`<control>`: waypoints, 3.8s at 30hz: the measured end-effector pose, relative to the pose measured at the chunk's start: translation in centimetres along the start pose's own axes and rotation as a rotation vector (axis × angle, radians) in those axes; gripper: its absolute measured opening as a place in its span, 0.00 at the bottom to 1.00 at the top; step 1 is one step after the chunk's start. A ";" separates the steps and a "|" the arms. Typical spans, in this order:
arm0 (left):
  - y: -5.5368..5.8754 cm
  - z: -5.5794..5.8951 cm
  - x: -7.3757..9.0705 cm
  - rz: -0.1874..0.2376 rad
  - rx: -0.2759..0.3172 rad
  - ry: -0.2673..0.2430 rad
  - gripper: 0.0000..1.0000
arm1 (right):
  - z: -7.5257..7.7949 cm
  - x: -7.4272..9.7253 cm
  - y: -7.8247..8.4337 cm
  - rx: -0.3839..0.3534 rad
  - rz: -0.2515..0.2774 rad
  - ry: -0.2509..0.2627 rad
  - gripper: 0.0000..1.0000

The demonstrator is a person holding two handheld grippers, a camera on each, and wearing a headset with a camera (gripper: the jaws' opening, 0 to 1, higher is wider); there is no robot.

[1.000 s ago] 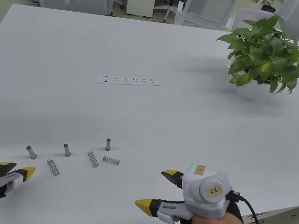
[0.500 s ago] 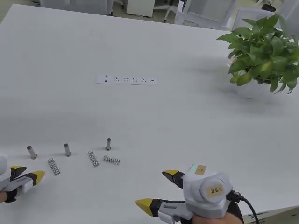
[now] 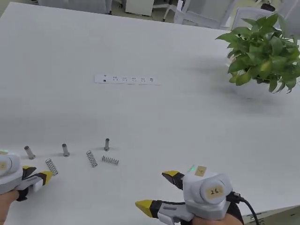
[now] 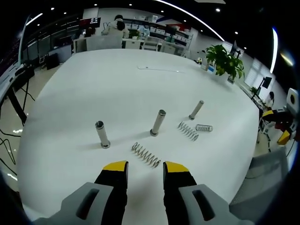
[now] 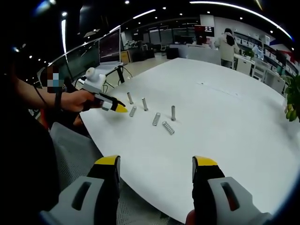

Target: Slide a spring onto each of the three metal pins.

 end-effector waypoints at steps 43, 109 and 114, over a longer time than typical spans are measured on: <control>0.5 0.4 -2.3 -0.022 -0.079 -0.091 0.03 | 0.1 -0.3 -0.6 0.018 -0.020 -0.008 0.60; -1.2 6.2 11.4 0.216 -0.240 0.193 0.03 | -1.9 -4.9 -3.9 0.114 -0.002 -0.261 0.45; -1.5 7.2 12.0 0.240 -0.281 0.240 0.03 | -2.0 -5.1 -4.5 0.122 0.013 -0.288 0.40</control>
Point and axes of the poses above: the centre of the closed fingertips' face, and the gripper's own axes: x roughly backward along the fingers, z roughly to its right, y roughly out of its underside, the point moved 10 cm from there along x, roughly backward along the fingers, and after that the axes turned 15 degrees about -y, right-handed, at the moved point
